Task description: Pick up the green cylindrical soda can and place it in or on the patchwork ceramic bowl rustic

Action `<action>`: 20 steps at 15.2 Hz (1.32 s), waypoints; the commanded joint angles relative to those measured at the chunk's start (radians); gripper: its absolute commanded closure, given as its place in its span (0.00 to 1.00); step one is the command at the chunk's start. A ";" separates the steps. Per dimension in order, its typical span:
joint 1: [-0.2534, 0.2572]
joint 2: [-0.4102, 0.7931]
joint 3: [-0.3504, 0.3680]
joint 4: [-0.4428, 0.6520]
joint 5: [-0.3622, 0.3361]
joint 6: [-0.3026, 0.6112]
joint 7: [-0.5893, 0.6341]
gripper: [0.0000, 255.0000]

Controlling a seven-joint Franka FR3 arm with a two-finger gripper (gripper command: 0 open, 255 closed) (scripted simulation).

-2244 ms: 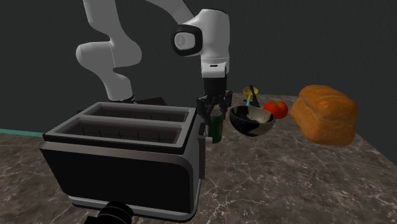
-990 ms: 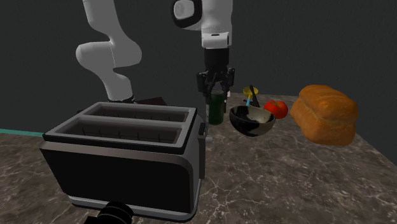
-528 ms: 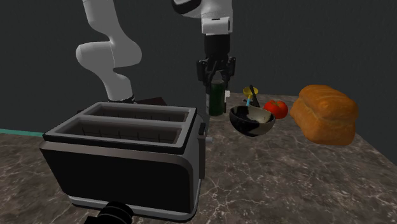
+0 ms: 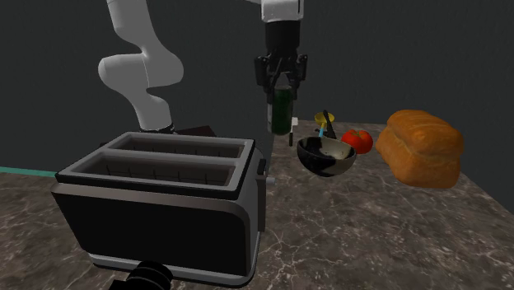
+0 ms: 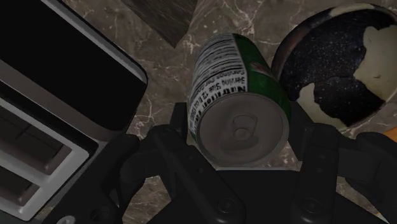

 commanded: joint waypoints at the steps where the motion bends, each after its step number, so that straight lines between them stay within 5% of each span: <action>1: 0.000 -0.009 -0.005 0.015 0.003 -0.024 -0.006 1.00; 9: 0.034 0.205 0.109 0.279 -0.120 -0.105 0.203 1.00; 14: 0.112 0.408 0.163 0.526 -0.258 -0.203 0.359 1.00; 20: 0.116 0.420 0.154 0.459 -0.269 -0.127 0.371 1.00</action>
